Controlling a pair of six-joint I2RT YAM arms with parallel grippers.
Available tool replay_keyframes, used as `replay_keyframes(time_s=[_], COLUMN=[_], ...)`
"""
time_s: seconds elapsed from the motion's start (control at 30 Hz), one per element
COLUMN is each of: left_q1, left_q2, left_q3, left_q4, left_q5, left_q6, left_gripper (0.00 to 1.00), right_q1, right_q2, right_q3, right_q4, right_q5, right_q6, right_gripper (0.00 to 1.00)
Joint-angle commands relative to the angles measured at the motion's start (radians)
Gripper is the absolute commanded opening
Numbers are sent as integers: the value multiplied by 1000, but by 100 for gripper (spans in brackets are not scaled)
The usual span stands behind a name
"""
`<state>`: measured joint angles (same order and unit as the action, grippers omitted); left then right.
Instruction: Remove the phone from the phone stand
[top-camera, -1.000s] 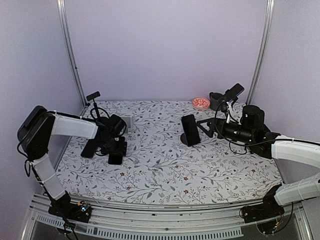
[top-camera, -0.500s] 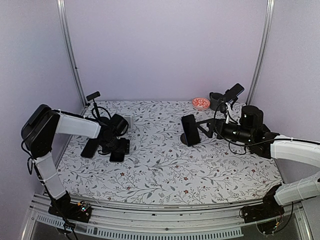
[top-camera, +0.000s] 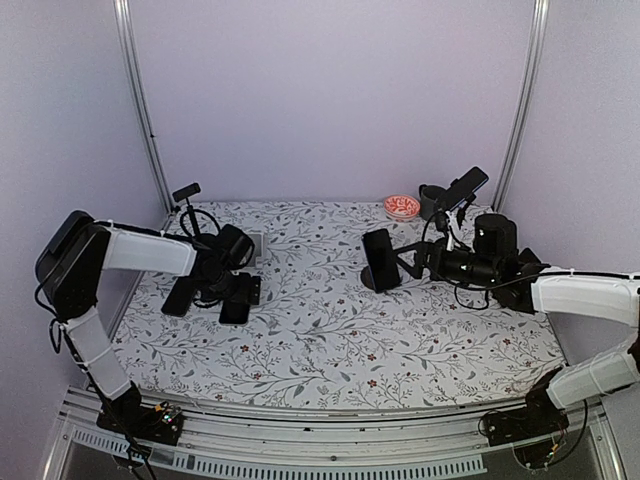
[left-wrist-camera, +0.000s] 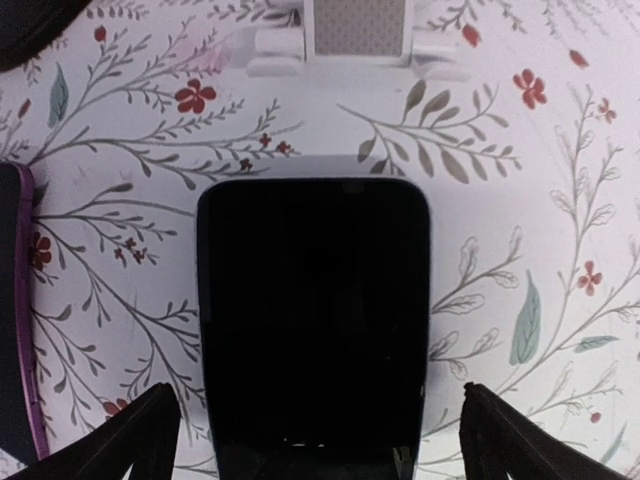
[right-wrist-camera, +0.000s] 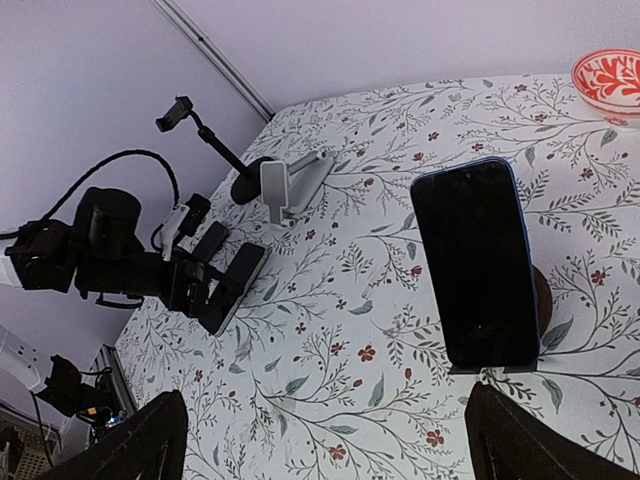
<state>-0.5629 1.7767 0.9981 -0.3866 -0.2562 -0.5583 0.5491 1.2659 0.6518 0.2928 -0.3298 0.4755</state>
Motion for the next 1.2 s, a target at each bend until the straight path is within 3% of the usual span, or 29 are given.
replay_keyframes(time_s=[0.0, 0.4, 0.8, 1.17], left_q1=[-12, -12, -14, -21], left_q2=[-96, -271, -325, -348], left_q3=[0, -34, -82, -93], left_q4=[7, 67, 134, 176], left_q5=[9, 23, 90, 118], left_q6=[47, 90, 111, 117], left_gripper=[99, 99, 99, 99], right_q1=[-32, -76, -78, -89], right_q2=[52, 252, 434, 529], right_q3=[41, 135, 223, 256], right_q4=[14, -7, -43, -20], right_q5=[-41, -67, 6, -66], right_q6=[-11, -77, -154, -125], right_gripper=[99, 99, 99, 99])
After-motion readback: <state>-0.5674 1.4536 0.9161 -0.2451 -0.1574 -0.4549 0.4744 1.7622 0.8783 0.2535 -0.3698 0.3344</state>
